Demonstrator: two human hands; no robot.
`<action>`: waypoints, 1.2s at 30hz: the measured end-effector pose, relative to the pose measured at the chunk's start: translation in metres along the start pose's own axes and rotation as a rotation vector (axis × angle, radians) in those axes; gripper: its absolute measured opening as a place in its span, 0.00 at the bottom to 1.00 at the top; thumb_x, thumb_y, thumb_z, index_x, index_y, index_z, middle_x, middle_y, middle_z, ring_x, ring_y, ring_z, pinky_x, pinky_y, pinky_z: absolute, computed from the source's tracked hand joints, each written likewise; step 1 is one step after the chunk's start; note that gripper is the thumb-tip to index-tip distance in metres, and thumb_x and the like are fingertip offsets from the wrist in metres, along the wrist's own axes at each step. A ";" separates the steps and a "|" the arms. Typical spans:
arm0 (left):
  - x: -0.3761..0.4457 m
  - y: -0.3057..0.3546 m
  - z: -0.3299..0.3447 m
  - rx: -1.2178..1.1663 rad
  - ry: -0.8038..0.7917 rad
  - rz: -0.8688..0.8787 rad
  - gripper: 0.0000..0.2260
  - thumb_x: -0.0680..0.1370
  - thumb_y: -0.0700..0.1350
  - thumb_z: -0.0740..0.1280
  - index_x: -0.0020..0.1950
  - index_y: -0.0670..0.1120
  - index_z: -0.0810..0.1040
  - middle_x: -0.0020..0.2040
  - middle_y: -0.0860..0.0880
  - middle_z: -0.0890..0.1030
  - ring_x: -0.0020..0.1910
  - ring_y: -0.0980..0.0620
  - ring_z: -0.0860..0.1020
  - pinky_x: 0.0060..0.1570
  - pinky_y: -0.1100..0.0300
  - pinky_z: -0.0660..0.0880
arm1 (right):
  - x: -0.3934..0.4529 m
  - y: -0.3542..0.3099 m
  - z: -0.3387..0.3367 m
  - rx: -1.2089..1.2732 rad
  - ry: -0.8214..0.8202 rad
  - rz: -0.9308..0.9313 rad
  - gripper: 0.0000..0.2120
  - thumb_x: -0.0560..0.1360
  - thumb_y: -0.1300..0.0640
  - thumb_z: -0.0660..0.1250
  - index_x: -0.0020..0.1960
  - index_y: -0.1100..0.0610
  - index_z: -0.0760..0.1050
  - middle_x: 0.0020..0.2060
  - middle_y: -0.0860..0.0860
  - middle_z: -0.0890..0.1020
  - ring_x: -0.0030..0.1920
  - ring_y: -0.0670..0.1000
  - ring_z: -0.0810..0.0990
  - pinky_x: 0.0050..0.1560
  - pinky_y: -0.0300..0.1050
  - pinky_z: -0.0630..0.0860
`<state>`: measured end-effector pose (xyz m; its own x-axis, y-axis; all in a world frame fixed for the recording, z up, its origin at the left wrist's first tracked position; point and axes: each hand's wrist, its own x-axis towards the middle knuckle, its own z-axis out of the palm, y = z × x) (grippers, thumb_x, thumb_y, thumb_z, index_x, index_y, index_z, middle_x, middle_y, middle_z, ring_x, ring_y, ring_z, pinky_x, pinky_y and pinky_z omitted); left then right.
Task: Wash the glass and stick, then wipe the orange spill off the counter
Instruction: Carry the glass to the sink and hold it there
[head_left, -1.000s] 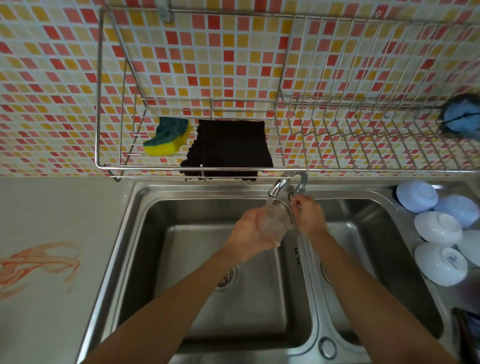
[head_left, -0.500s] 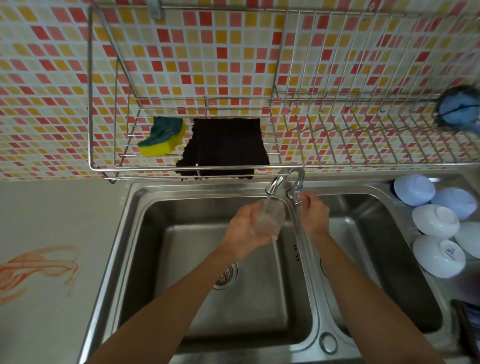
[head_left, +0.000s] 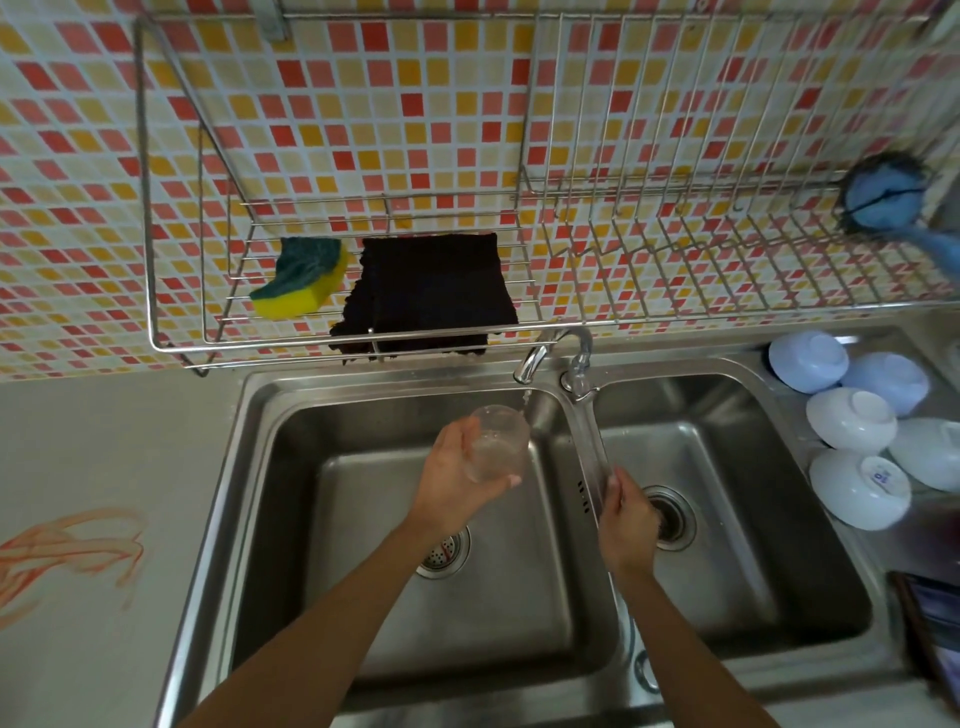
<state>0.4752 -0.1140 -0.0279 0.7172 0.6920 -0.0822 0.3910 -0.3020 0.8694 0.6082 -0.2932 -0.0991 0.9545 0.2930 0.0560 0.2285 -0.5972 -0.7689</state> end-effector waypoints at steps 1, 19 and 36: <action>-0.001 -0.001 0.000 0.003 -0.001 -0.007 0.35 0.63 0.50 0.81 0.64 0.47 0.70 0.58 0.52 0.75 0.56 0.55 0.74 0.52 0.69 0.71 | -0.003 0.005 0.001 -0.014 -0.010 0.006 0.12 0.81 0.60 0.57 0.58 0.62 0.77 0.46 0.58 0.83 0.42 0.54 0.79 0.43 0.42 0.69; -0.014 -0.021 -0.013 0.293 0.053 0.073 0.34 0.65 0.50 0.79 0.65 0.46 0.68 0.61 0.48 0.73 0.61 0.49 0.68 0.59 0.61 0.66 | -0.043 0.049 0.017 -0.694 -0.196 -0.317 0.28 0.73 0.66 0.49 0.72 0.70 0.60 0.70 0.67 0.67 0.72 0.64 0.65 0.75 0.52 0.46; -0.076 -0.095 -0.042 0.857 -0.139 0.119 0.32 0.62 0.56 0.73 0.63 0.45 0.72 0.55 0.45 0.74 0.52 0.44 0.73 0.52 0.52 0.73 | -0.104 0.025 0.032 -0.699 -0.492 -0.506 0.27 0.80 0.50 0.48 0.74 0.62 0.61 0.74 0.58 0.65 0.75 0.55 0.61 0.77 0.52 0.49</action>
<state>0.3589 -0.1105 -0.0840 0.8229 0.5550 -0.1217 0.5677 -0.7947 0.2148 0.5081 -0.3150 -0.1442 0.5637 0.8174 -0.1186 0.7996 -0.5761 -0.1697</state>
